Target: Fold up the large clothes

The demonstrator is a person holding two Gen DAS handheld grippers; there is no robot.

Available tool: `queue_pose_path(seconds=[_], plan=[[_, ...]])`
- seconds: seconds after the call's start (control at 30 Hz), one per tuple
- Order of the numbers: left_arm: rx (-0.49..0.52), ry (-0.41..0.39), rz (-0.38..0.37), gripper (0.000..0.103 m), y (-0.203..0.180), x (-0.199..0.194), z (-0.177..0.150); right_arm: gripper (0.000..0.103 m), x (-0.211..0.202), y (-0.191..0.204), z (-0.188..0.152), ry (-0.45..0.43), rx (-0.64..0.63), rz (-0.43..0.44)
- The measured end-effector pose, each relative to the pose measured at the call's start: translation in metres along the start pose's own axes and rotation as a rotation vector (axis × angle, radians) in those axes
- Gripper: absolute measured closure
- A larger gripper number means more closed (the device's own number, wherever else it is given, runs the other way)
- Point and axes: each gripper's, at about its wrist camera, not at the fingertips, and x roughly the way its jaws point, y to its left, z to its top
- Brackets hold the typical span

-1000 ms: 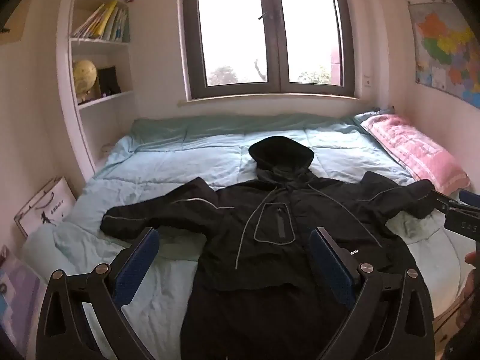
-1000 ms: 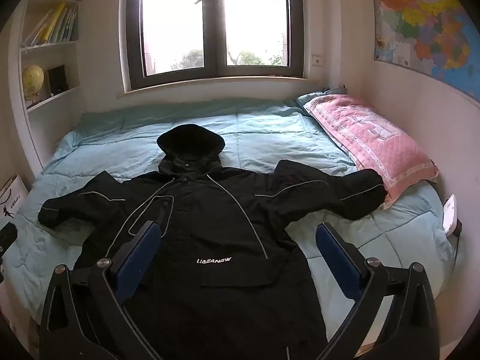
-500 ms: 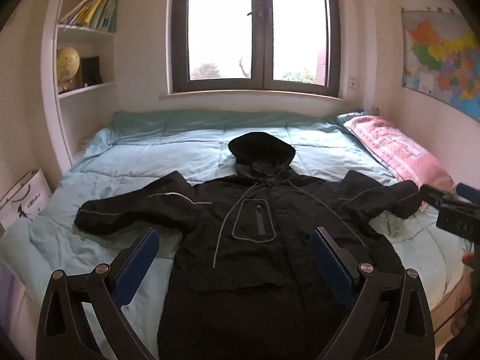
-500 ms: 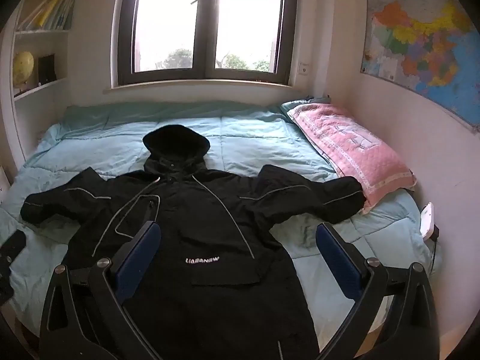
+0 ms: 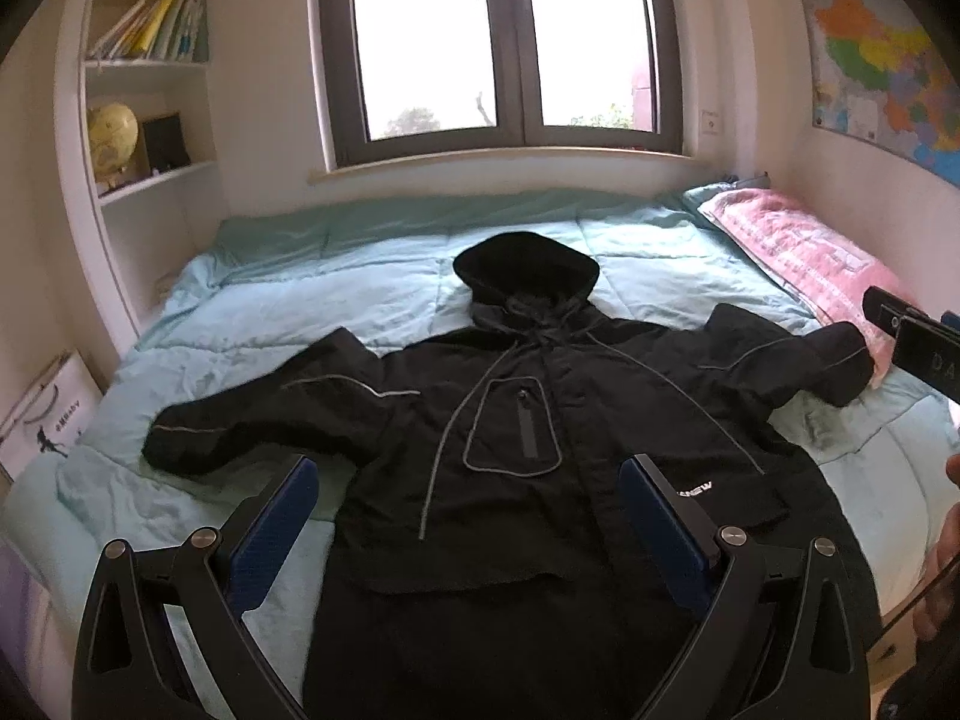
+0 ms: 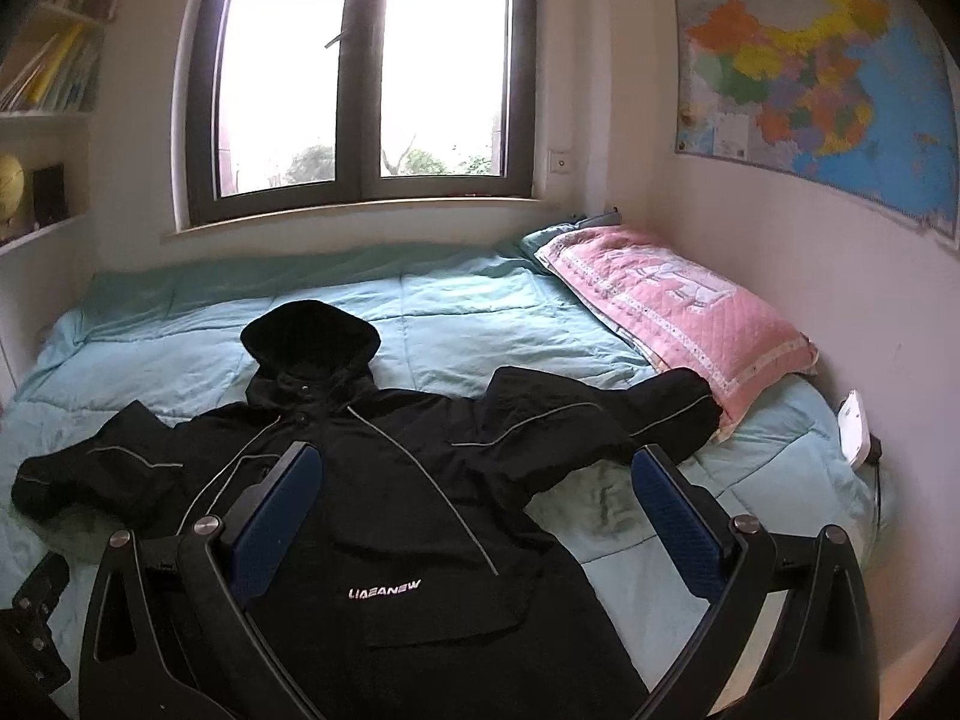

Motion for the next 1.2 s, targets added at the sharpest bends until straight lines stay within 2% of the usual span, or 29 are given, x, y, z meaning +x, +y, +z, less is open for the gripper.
queue_pose_path(seconds=[0.23,0.43,0.67,0.73,0.9,1.2], plan=[[0.019,0.035,0.014,0.003,-0.016,0.017,-0.008,0.000,0.017,-0.013,-0.006,0.057,0.007,0.046],[0.000,0.079,-0.046,0.003,-0.021,0.024,-0.013,0.000,0.021,-0.014,-0.010,0.080,-0.012,0.011],[-0.015,0.104,-0.075,0.003,-0.024,0.026,-0.018,0.000,0.018,-0.017,-0.013,0.079,-0.009,0.003],[-0.005,0.100,-0.067,0.003,-0.026,0.025,-0.020,0.000,0.018,-0.019,-0.013,0.088,-0.001,0.014],[-0.006,0.048,0.018,0.003,-0.032,0.015,-0.019,0.000,0.020,-0.020,-0.017,0.104,-0.015,0.021],[-0.014,0.081,-0.014,0.003,-0.041,0.019,-0.016,0.000,0.026,-0.024,-0.020,0.138,-0.039,0.071]])
